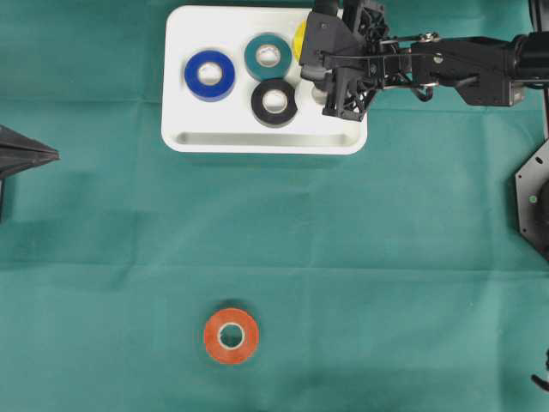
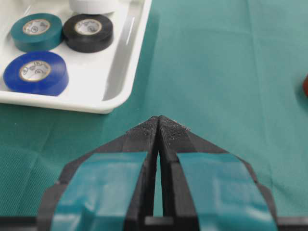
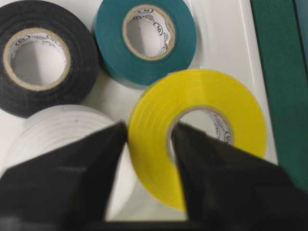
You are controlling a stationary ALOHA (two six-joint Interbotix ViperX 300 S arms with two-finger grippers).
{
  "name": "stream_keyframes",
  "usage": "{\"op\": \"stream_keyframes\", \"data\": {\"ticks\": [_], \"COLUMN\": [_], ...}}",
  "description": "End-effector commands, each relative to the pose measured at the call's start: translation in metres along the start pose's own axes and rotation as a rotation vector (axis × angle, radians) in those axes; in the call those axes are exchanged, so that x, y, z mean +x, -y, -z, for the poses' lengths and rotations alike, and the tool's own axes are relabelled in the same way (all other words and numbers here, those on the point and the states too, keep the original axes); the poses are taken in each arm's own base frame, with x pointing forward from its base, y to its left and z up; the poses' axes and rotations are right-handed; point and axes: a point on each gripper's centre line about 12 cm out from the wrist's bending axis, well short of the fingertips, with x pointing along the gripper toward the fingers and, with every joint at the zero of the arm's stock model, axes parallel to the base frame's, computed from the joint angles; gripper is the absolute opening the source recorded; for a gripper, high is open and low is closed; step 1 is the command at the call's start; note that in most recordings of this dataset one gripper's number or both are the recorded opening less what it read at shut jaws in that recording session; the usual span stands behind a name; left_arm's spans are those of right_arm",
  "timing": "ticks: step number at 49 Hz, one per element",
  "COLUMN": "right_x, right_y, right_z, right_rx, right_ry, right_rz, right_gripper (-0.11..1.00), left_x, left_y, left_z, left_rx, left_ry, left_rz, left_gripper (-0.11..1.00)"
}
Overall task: Put the tape into the white case with the right arm.
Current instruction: 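Lift the yellow roll and carry it into the tray's top right, then release the yellow roll and retract the right gripper rightward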
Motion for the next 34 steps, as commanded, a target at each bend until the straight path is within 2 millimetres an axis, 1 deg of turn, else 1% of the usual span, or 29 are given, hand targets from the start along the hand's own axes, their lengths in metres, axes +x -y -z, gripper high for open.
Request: {"op": "stream_keyframes", "data": {"ticks": [1,3,9,10,11,12,15,23,34], "right_x": [-0.009,-0.01,-0.011,-0.011,-0.012,-0.012,-0.014,-0.026,-0.05], "right_y": [0.006,0.006,0.009,0.009,0.01,0.01,0.011,0.01,0.004], "right_z": [-0.009,-0.008,-0.006,-0.005,-0.005,-0.005,-0.003,0.01,0.037], "right_rx": [0.008,0.01,0.011,0.013,0.012,0.013,0.015,0.019,0.021], "right_ry": [0.029,0.019,-0.008,-0.012,-0.015,-0.018,-0.024,-0.035,-0.027], "right_rz": [0.015,0.022,0.041,0.044,0.048,0.05,0.055,0.054,0.032], "right_gripper": [0.21,0.31,0.68,0.73,0.75,0.75,0.66,0.66,0.66], "left_x": [0.0,0.0,0.0,0.0,0.0,0.0,0.0,0.0,0.0], "left_y": [0.0,0.0,0.0,0.0,0.0,0.0,0.0,0.0,0.0], "left_z": [-0.006,-0.006,-0.005,-0.006,-0.006,-0.006,-0.006,-0.006,-0.006], "left_rx": [-0.001,-0.001,-0.001,-0.001,-0.001,-0.001,-0.001,-0.001,-0.001], "left_ry": [0.017,0.017,0.015,0.017,0.017,0.017,0.017,0.017,0.017], "left_rz": [-0.003,-0.003,-0.003,-0.003,-0.003,-0.003,-0.003,-0.003,-0.003], "left_gripper": [0.01,0.01,0.01,0.01,0.01,0.01,0.01,0.01,0.01]}}
